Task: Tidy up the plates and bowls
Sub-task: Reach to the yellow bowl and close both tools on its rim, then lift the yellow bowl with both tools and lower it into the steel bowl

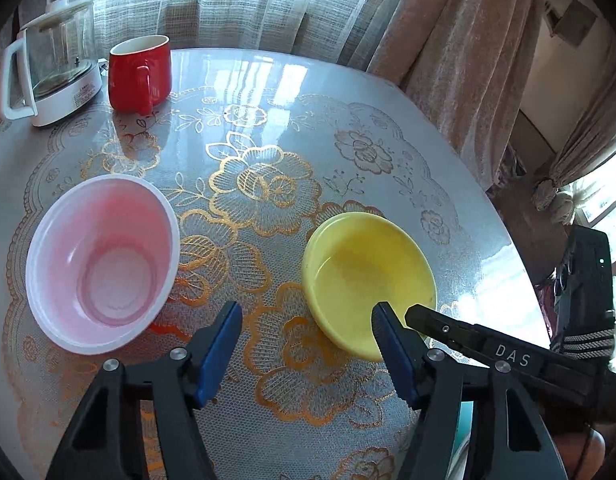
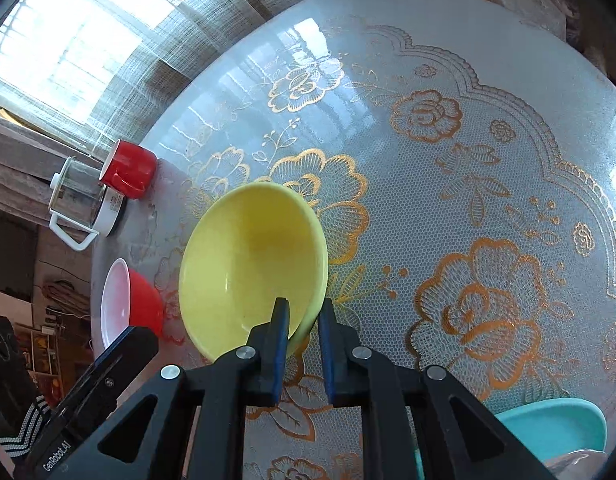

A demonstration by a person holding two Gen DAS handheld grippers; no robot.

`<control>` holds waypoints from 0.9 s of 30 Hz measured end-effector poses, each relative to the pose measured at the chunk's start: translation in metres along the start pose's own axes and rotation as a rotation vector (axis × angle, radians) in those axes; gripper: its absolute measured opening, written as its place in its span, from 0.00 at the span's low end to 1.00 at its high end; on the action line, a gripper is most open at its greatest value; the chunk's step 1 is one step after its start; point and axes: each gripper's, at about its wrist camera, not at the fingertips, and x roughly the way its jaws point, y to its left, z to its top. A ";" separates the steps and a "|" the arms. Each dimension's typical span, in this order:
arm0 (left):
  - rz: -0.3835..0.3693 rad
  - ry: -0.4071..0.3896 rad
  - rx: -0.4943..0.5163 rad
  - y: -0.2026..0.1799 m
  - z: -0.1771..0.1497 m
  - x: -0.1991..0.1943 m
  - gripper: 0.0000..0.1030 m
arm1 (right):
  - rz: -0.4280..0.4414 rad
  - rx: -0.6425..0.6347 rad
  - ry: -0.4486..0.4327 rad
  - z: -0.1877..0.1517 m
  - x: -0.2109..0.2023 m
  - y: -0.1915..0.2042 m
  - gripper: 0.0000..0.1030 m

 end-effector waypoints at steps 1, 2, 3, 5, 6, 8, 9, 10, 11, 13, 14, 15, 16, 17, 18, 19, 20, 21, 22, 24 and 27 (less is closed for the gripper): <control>0.011 0.007 -0.002 -0.001 0.001 0.004 0.62 | -0.006 -0.007 -0.005 -0.001 -0.001 -0.001 0.14; 0.014 0.015 0.000 -0.002 0.001 0.009 0.60 | -0.014 -0.014 -0.012 0.000 -0.002 0.000 0.15; 0.017 0.024 0.002 -0.003 0.000 0.013 0.55 | -0.020 -0.018 -0.017 0.000 -0.002 0.000 0.15; 0.027 0.042 0.005 -0.005 0.000 0.021 0.46 | -0.024 -0.013 -0.021 0.001 -0.001 -0.003 0.15; 0.026 0.049 0.005 -0.006 0.000 0.024 0.34 | -0.027 -0.011 -0.020 0.002 0.001 -0.003 0.16; 0.029 0.057 0.005 -0.007 -0.001 0.027 0.22 | -0.020 -0.007 -0.018 0.004 0.005 -0.005 0.16; 0.026 0.053 0.008 -0.008 -0.002 0.028 0.20 | -0.011 -0.005 -0.015 0.004 0.007 -0.006 0.16; 0.025 0.049 0.016 -0.010 -0.003 0.027 0.18 | -0.003 -0.001 -0.013 0.004 0.009 -0.007 0.16; 0.028 0.047 0.030 -0.013 -0.004 0.028 0.15 | 0.003 0.005 -0.013 0.004 0.010 -0.008 0.16; 0.047 0.036 0.058 -0.018 -0.006 0.024 0.14 | 0.014 0.008 -0.009 0.002 0.009 -0.012 0.12; 0.054 0.033 0.066 -0.020 -0.007 0.023 0.13 | 0.007 0.004 -0.010 0.000 0.007 -0.012 0.11; 0.057 0.027 0.065 -0.020 -0.009 0.021 0.13 | -0.004 -0.004 -0.012 -0.002 0.006 -0.011 0.11; 0.053 0.018 0.060 -0.019 -0.011 0.017 0.13 | -0.009 -0.012 -0.016 -0.004 0.004 -0.010 0.11; 0.047 0.010 0.054 -0.018 -0.013 0.013 0.13 | -0.007 -0.016 -0.028 -0.007 0.001 -0.008 0.11; 0.045 0.001 0.051 -0.017 -0.015 0.009 0.13 | -0.005 -0.018 -0.041 -0.010 -0.003 -0.008 0.11; 0.044 -0.010 0.049 -0.017 -0.017 0.005 0.13 | -0.003 -0.019 -0.048 -0.013 -0.006 -0.006 0.11; 0.046 -0.020 0.050 -0.017 -0.020 0.000 0.13 | -0.003 -0.020 -0.053 -0.016 -0.009 -0.004 0.11; 0.049 -0.030 0.053 -0.018 -0.022 -0.003 0.13 | -0.004 -0.022 -0.060 -0.019 -0.012 -0.002 0.11; 0.050 -0.044 0.054 -0.019 -0.025 -0.008 0.13 | -0.004 -0.024 -0.069 -0.022 -0.016 0.000 0.11; 0.048 -0.071 0.053 -0.019 -0.032 -0.019 0.13 | -0.002 -0.038 -0.084 -0.030 -0.025 0.005 0.11; 0.039 -0.116 0.051 -0.018 -0.043 -0.038 0.13 | 0.005 -0.053 -0.114 -0.042 -0.038 0.012 0.11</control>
